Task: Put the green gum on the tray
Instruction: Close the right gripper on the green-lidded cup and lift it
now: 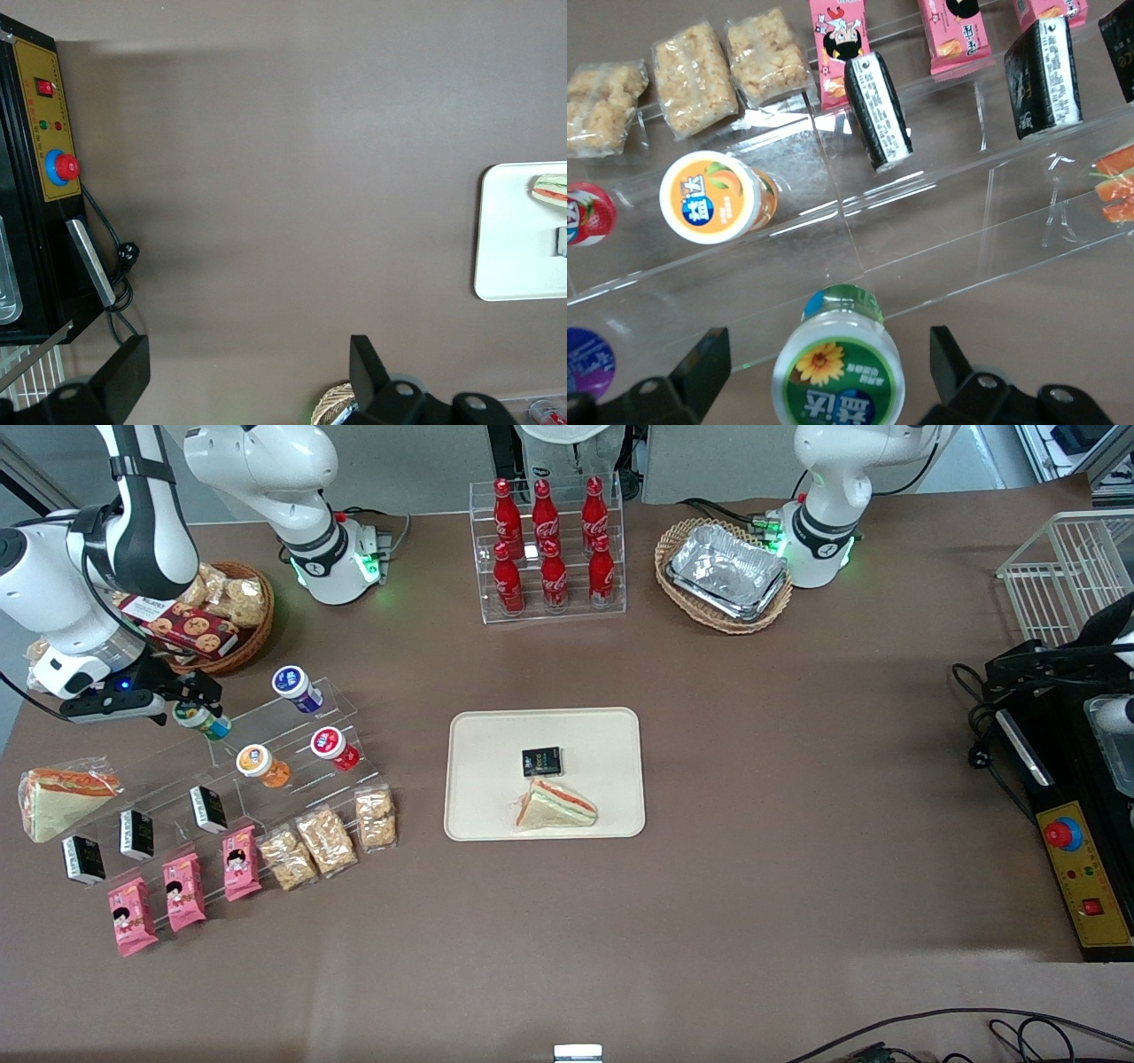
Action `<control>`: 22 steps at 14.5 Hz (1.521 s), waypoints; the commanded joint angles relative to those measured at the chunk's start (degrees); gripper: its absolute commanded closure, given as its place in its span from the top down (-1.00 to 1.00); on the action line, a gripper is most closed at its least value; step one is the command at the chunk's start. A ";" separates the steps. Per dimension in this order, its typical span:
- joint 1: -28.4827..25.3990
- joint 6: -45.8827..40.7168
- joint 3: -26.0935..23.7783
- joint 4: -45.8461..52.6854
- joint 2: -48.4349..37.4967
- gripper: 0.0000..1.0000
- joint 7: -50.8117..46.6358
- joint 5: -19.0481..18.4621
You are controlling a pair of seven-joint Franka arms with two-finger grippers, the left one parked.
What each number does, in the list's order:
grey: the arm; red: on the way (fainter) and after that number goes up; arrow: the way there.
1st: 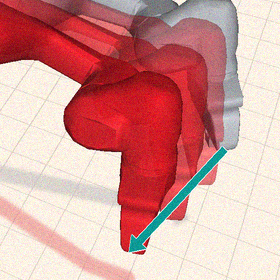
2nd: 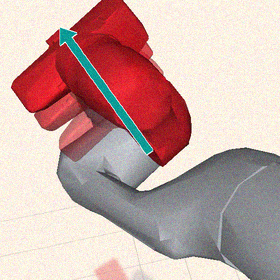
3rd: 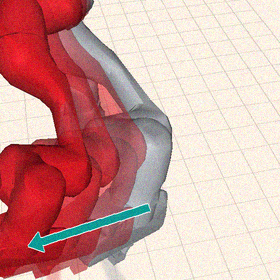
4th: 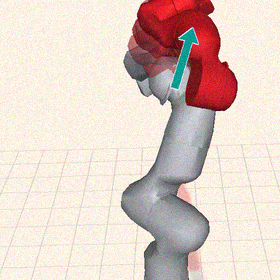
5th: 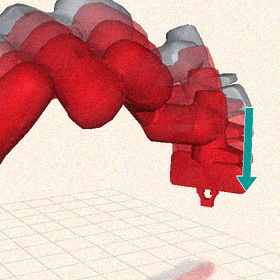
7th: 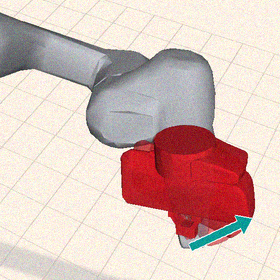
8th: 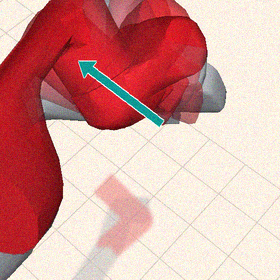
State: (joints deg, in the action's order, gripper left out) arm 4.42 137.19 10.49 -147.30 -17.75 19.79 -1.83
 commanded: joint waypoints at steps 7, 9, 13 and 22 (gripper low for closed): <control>1.47 3.52 1.29 -4.39 -2.11 0.95 2.18 -0.54; 1.47 3.96 1.20 -4.74 -2.20 0.68 1.57 -0.54; 1.47 3.96 1.20 -4.66 -2.20 0.07 1.48 -0.54; 0.85 1.16 0.41 -3.61 -2.64 -0.43 -0.02 -0.37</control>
State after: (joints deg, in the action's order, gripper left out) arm 5.52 139.94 11.46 -150.58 -18.29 21.14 -1.83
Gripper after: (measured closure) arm 0.414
